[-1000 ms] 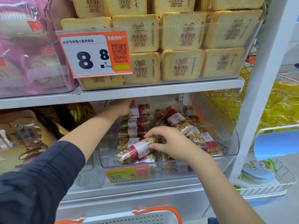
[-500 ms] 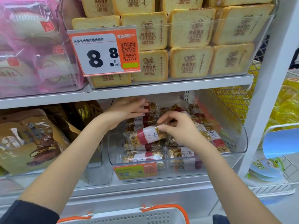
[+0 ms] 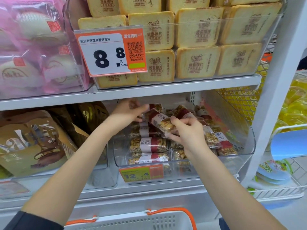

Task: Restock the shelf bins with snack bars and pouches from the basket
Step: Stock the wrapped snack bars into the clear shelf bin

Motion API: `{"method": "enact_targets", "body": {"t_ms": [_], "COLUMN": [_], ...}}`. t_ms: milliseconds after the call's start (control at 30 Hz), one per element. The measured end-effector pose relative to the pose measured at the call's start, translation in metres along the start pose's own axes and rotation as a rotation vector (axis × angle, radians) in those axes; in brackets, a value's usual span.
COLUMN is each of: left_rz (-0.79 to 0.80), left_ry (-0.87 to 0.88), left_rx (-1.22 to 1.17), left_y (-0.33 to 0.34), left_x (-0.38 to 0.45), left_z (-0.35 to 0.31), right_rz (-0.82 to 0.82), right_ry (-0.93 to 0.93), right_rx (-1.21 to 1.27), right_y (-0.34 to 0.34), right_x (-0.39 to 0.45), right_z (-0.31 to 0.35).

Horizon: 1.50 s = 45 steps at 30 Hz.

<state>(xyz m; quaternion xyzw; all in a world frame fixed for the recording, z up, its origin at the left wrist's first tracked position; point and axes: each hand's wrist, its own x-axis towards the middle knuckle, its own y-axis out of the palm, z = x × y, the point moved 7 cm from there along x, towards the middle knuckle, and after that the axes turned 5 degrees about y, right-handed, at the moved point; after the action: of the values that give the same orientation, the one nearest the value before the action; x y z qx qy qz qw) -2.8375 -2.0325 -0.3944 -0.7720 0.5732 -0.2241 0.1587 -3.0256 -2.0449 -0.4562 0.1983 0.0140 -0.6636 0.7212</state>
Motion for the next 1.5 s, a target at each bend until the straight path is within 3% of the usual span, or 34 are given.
{"method": "enact_targets", "body": {"t_ms": [67,133,267,367,433,500,600,833,1000,1200,1333,1400,1500], "left_rz": [0.15,0.316,0.588,0.615,0.597,0.494,0.279,0.456,0.384,0.37,0.339,0.213,0.114], "left_ry": [-0.092,-0.067,-0.037,-0.004,0.039,0.062,0.139,0.186,0.222,0.188,0.19,0.208,0.264], "left_rx": [0.019,0.2,0.451,0.571,0.587,0.549,0.52,0.828,0.857,0.784,0.584,0.44,0.441], "left_y": [0.014,0.024,0.04,0.039,0.039,0.034,0.017,0.03,0.033,0.032,0.03,0.025,0.022], "left_x": [-0.004,-0.009,-0.014,-0.009,-0.005,0.001,0.021,0.059,0.066,0.063,0.052,0.041,0.015], "left_z": [0.001,-0.003,0.005,0.015,0.019,0.018,0.016,0.032,0.038,0.037,0.027,0.015,-0.003], "right_rz": [0.116,0.217,0.249,0.428,0.459,0.33,0.08,0.079,-0.009,-0.121,-0.008,0.017,0.021], "right_ry": [0.062,0.057,-0.176,-0.261,-0.291,-0.349,-0.538,-0.424,-0.459,-0.547,-0.399,-0.224,-0.004], "right_rx": [0.042,-0.086,-0.519,-0.746,-0.778,-0.855,-1.208,-1.644,-1.524,-1.081,-0.603,-0.336,-0.004], "right_y": [0.017,0.033,0.046,0.054,0.05,0.039,0.021,0.007,0.005,-0.007,-0.019,-0.023,-0.022], "right_x": [-0.006,-0.009,-0.008,-0.012,-0.009,-0.004,0.001,0.012,0.011,-0.01,-0.019,-0.017,-0.011], "right_z": [-0.011,-0.022,-0.02,-0.01,-0.003,0.006,0.017,0.005,0.014,0.035,0.036,0.031,0.02]}}
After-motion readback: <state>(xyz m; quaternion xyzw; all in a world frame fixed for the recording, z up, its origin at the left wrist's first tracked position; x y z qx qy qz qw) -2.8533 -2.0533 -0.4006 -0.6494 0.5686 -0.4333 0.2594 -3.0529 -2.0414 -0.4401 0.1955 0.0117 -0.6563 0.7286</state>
